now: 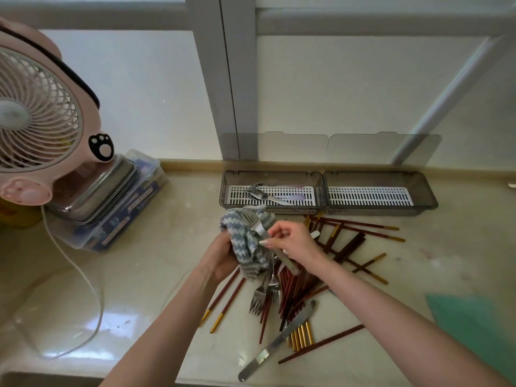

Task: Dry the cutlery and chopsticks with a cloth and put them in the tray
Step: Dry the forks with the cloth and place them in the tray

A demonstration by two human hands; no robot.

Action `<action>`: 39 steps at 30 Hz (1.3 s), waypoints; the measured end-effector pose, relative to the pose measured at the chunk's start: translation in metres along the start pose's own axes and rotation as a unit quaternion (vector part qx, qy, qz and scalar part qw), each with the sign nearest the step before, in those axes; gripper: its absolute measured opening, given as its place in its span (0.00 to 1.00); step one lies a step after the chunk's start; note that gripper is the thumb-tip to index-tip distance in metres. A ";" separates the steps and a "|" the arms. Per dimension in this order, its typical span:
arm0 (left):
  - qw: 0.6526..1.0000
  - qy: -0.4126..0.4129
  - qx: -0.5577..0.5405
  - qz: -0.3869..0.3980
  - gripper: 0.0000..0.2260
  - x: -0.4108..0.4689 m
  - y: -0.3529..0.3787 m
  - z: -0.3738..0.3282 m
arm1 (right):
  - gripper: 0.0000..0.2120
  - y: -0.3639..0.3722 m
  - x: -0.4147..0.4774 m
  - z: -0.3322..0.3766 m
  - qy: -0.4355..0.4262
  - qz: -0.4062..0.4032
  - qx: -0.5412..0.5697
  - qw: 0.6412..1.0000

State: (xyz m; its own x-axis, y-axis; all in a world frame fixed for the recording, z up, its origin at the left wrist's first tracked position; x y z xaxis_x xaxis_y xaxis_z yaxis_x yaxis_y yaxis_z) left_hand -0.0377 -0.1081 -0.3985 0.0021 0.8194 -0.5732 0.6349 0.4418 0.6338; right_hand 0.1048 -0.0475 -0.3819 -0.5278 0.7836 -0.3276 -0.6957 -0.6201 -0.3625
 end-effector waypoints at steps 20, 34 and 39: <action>0.966 0.095 0.126 -0.206 0.09 0.027 -0.026 -0.042 | 0.06 0.005 -0.023 0.002 0.071 -0.064 0.159 0.983; 0.987 0.013 0.010 -0.161 0.17 0.018 -0.003 -0.011 | 0.16 0.019 -0.023 -0.012 0.039 0.083 0.145 0.985; 0.986 0.027 -0.010 -0.167 0.15 0.017 0.001 -0.008 | 0.15 0.023 -0.027 -0.017 0.012 0.068 0.209 0.975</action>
State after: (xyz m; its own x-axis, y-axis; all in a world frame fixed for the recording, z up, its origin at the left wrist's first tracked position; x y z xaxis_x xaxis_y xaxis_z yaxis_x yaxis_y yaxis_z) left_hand -0.0432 -0.0905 -0.4035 -0.2448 0.6454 -0.7236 0.5779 0.6964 0.4256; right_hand 0.1112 -0.0834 -0.3957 -0.6208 0.6911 -0.3701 -0.7607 -0.6451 0.0713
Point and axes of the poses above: each hand's wrist, its own x-axis towards the middle knuckle, its own y-axis out of the palm, z = x × y, the point moved 3 cm from there along x, towards the middle knuckle, and after that the axes turned 8 degrees about -x, right-handed, at the moved point
